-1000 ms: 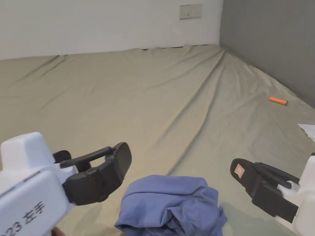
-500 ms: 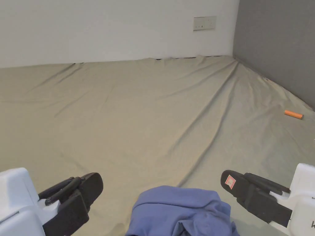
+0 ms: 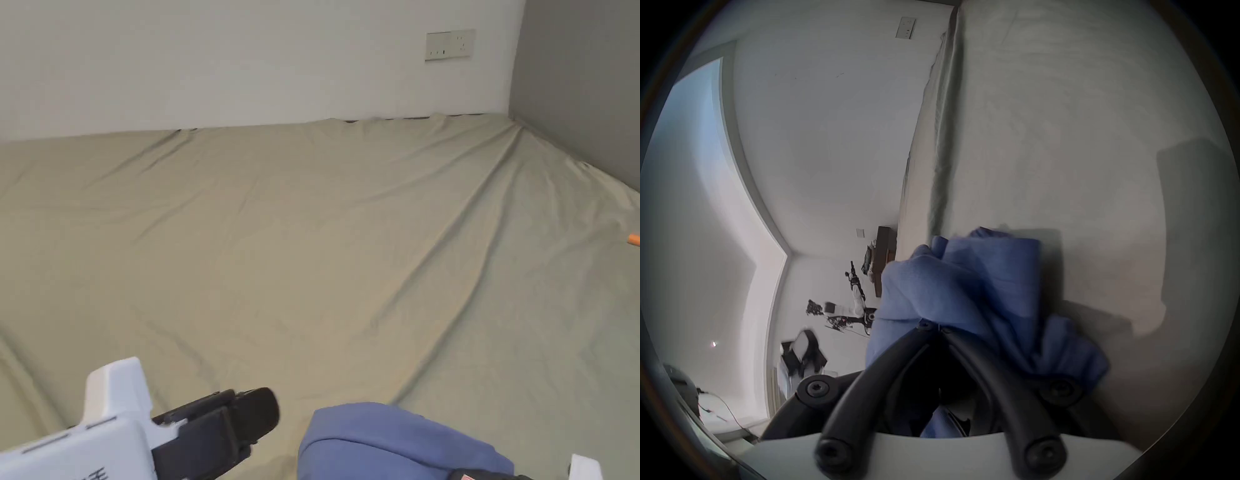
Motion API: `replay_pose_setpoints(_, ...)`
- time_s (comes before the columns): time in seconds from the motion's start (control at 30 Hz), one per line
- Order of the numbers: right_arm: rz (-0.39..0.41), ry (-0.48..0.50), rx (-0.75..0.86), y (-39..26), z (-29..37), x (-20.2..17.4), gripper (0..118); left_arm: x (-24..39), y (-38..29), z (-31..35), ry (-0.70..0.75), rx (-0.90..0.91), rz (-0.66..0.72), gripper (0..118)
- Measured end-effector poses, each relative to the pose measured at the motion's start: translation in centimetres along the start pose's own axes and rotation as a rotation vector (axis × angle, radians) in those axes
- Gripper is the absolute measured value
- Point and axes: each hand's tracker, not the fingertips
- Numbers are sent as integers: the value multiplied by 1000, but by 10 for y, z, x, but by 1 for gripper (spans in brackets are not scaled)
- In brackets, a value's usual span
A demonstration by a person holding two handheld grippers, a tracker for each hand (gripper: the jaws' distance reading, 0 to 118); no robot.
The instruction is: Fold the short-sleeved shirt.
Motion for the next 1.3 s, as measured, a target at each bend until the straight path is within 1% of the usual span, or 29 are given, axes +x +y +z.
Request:
replay_pose_setpoints(0.03, 27, 7, -6, 0, 3, 1, 0, -7, 5, -11, -11, -30, 31, 86)
replay_pose_setpoints(0.07, 21, 5, -3, 1, 5, 3, 0, -18, 9, -19, -11, -66, 52, 115)
replay_pose_setpoints(0.1, 16, 9, -2, 0, 7, 1, 0, -23, 12, -33, 14, -100, 63, 118)
replay_pose_setpoints(0.17, 12, 14, -2, 0, 6, 1, 0, -32, 16, -51, 86, -188, 73, 118)
replay_pose_setpoints(0.23, 32, 6, -4, 1, 5, -1, 0, -46, 16, -66, 52, -322, 87, 118)
replay_pose_setpoints(0.3, 40, 8, -5, 2, 5, 0, 0, -53, 11, -82, 77, -422, 73, 118)
replay_pose_setpoints(0.33, 33, 16, -6, 2, 5, 2, 0, -48, 15, -97, 116, -442, 74, 118)
replay_pose_setpoints(0.37, 27, 22, -4, 2, 5, 3, 0, -50, 13, -105, 114, -466, 63, 118)
replay_pose_setpoints(0.4, 24, 26, -2, 1, 4, 3, 0, -52, 10, -110, 95, -484, 56, 118)
replay_pose_setpoints(0.5, 33, 21, -5, 3, 5, 2, 0, -54, 3, -129, 80, -509, 115, 118)
replay_pose_setpoints(0.6, 36, 23, -10, 4, 4, 3, 0, -47, -4, -144, 49, -534, 103, 118)
replay_pose_setpoints(0.63, 39, 24, -11, 3, 4, 2, 0, -43, -7, -151, 42, -552, 80, 117)
replay_pose_setpoints(0.67, 40, 24, -11, 3, 4, 2, 0, -39, -12, -159, 50, -570, 34, 112)
replay_pose_setpoints(0.7, 39, 23, -10, 3, 4, 2, 0, -36, -17, -166, 70, -573, 1, 98)
replay_pose_setpoints(0.73, 40, 19, -8, 3, 4, 1, 0, -32, -23, -174, 106, -567, -45, 87)
replay_pose_setpoints(0.77, 45, 10, -3, 3, 5, -1, 0, -28, -28, -180, 162, -575, -95, 82)
replay_pose_setpoints(0.8, 46, 8, -2, 3, 5, -3, 0, -24, -28, -178, 160, -576, -135, 73)
replay_pose_setpoints(0.83, 52, 2, -1, 2, 5, -5, 0, -20, -23, -168, 104, -571, -176, 52)
replay_pose_setpoints(0.87, 56, -2, 4, 1, 6, -8, 0, -19, -19, -161, 31, -568, -187, 38)
replay_pose_setpoints(0.9, 60, -4, 9, 2, 9, -9, 0, -17, -14, -156, -7, -581, -165, 37)
replay_pose_setpoints(0.93, 72, -14, 13, 2, 12, -14, 0, -11, -10, -156, 31, -613, -163, 36)
replay_pose_setpoints(0.97, 95, -25, 26, 1, 15, -19, 0, -4, -8, -154, 29, -654, -230, 36)
replay_pose_setpoints(1.0, 138, -17, 54, 1, 21, -27, 0, 6, -6, -151, 45, -660, -322, 36)
replay_pose_setpoints(1.03, 174, 8, 81, -3, 27, -36, 0, 11, -4, -152, 41, -689, -337, 36)
replay_pose_setpoints(1.07, 189, 44, 108, -4, 34, -42, 0, 13, -1, -155, 34, -727, -329, 36)
replay_pose_setpoints(1.1, 191, 74, 129, -4, 39, -47, 0, 14, 0, -162, 87, -779, -287, 36)
replay_pose_setpoints(1.13, 203, 80, 146, -3, 46, -52, 0, 12, -2, -168, 120, -803, -273, 36)
replay_pose_setpoints(1.23, 260, 35, 177, 0, 59, -64, 0, 9, -22, -189, 280, -837, -314, 36)
replay_pose_setpoints(1.3, 310, -22, 175, 2, 65, -69, 0, 8, -32, -190, 245, -825, -324, 36)
